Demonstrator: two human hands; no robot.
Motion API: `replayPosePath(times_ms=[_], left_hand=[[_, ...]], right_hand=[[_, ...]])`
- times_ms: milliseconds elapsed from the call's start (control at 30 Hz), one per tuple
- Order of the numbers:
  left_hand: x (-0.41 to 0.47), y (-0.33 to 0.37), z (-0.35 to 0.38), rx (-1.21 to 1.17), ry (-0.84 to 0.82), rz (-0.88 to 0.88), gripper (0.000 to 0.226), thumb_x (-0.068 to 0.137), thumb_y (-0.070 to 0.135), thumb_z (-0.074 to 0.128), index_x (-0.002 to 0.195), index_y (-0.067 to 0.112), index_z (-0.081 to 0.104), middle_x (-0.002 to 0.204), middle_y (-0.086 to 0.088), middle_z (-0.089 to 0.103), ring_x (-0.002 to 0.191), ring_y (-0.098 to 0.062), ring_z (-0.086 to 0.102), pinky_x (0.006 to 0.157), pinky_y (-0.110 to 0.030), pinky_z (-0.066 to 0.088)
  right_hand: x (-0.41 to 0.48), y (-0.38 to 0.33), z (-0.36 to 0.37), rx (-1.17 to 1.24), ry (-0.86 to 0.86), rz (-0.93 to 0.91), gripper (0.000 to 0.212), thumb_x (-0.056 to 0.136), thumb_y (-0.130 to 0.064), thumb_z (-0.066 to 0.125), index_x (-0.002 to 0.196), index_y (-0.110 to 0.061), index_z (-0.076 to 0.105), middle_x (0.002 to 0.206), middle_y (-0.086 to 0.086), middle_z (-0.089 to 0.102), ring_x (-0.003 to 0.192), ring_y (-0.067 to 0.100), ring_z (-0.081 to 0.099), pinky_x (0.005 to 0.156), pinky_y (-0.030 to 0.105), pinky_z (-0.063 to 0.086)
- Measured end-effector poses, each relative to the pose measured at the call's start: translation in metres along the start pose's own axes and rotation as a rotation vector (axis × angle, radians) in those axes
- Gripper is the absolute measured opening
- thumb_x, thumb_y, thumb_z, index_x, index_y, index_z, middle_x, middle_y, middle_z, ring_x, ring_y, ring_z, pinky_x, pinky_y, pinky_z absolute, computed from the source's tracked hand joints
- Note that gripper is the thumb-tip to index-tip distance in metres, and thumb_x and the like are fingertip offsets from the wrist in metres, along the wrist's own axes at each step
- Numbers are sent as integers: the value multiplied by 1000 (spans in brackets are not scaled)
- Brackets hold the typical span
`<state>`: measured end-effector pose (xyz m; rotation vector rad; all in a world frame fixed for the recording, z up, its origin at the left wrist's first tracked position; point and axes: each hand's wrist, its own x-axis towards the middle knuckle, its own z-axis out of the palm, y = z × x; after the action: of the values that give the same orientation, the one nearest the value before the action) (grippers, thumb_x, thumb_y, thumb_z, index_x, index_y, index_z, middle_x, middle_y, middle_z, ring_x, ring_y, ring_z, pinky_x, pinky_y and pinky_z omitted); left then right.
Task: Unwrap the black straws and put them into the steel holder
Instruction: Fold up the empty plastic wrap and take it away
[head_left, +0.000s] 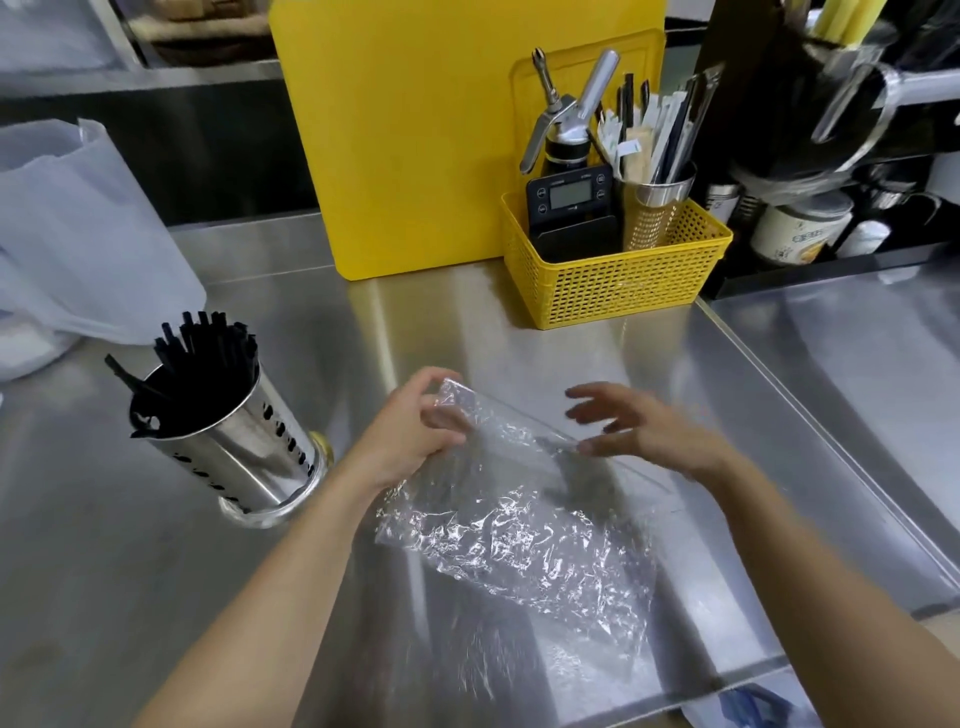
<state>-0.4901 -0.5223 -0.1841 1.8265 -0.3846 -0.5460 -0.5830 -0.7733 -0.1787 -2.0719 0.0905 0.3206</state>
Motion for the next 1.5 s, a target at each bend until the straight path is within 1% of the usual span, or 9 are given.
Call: replayPosePath(times_ms=[100, 300, 467, 600, 800, 1067, 1233, 1400, 1500], left_hand=[[1, 13, -2, -29, -28, 114, 58, 71, -14, 68, 118, 13, 46, 80, 0, 65, 67, 2, 62, 64, -13, 49], [-5, 1, -23, -369, 353, -61, 65, 59, 61, 66, 112, 27, 53, 122, -9, 58, 116, -24, 54, 102, -37, 39], [-22, -11, -6, -626, -17, -337, 84, 63, 40, 73, 132, 5, 41, 123, -20, 57, 106, -32, 58, 90, -44, 45], [-24, -14, 11, -304, 12, -217, 10, 75, 9, 72, 82, 6, 66, 68, 1, 74, 65, -9, 67, 72, -30, 50], [-29, -1, 2, -40, 14, -94, 23, 84, 10, 65, 65, 12, 53, 46, 9, 57, 44, -2, 53, 47, -13, 43], [-33, -10, -11, -262, -60, -9, 18, 89, -5, 49, 94, 9, 60, 58, 0, 62, 48, -5, 56, 45, -13, 43], [-40, -14, -24, -180, 10, 24, 42, 77, -19, 38, 57, 6, 64, 59, 2, 65, 55, -2, 58, 58, -13, 43], [-56, -18, -35, -483, -137, -130, 15, 73, 18, 60, 82, 7, 63, 75, 1, 66, 64, -9, 61, 49, -22, 49], [-60, -28, -38, -135, -117, -133, 39, 73, 12, 74, 105, 15, 51, 100, 4, 56, 87, -11, 55, 66, -19, 52]], right_hand=[[10, -11, 8, 40, -160, 19, 20, 77, 2, 68, 90, -13, 66, 83, 5, 71, 77, 13, 66, 77, 25, 52], [13, 0, 14, 534, 157, -45, 18, 76, 11, 63, 75, -7, 65, 59, 0, 69, 56, 11, 63, 55, 19, 50], [15, 2, 31, 855, 211, -49, 13, 61, 3, 67, 67, -9, 69, 56, 2, 67, 51, 10, 62, 47, 17, 50], [13, 7, 42, 808, 202, -22, 11, 71, 4, 64, 73, -7, 66, 63, 7, 69, 59, 18, 67, 55, 26, 50], [2, 13, 37, 662, 180, 10, 12, 79, -4, 64, 69, -9, 69, 63, 4, 68, 58, 16, 61, 57, 23, 50], [-6, 19, 43, 876, 226, 72, 25, 72, 9, 59, 79, -8, 75, 60, 8, 68, 52, 14, 63, 50, 19, 51], [-7, 10, 56, 864, 218, 43, 51, 74, 25, 34, 49, -4, 69, 59, 8, 69, 54, 15, 64, 44, 20, 48], [-7, 2, 76, 843, 206, 58, 9, 68, -7, 63, 73, -5, 71, 77, 8, 67, 62, 17, 61, 51, 24, 43], [-8, -2, 93, 703, 241, 57, 35, 71, 14, 65, 94, -13, 64, 89, 7, 55, 59, 14, 60, 49, 23, 47]])
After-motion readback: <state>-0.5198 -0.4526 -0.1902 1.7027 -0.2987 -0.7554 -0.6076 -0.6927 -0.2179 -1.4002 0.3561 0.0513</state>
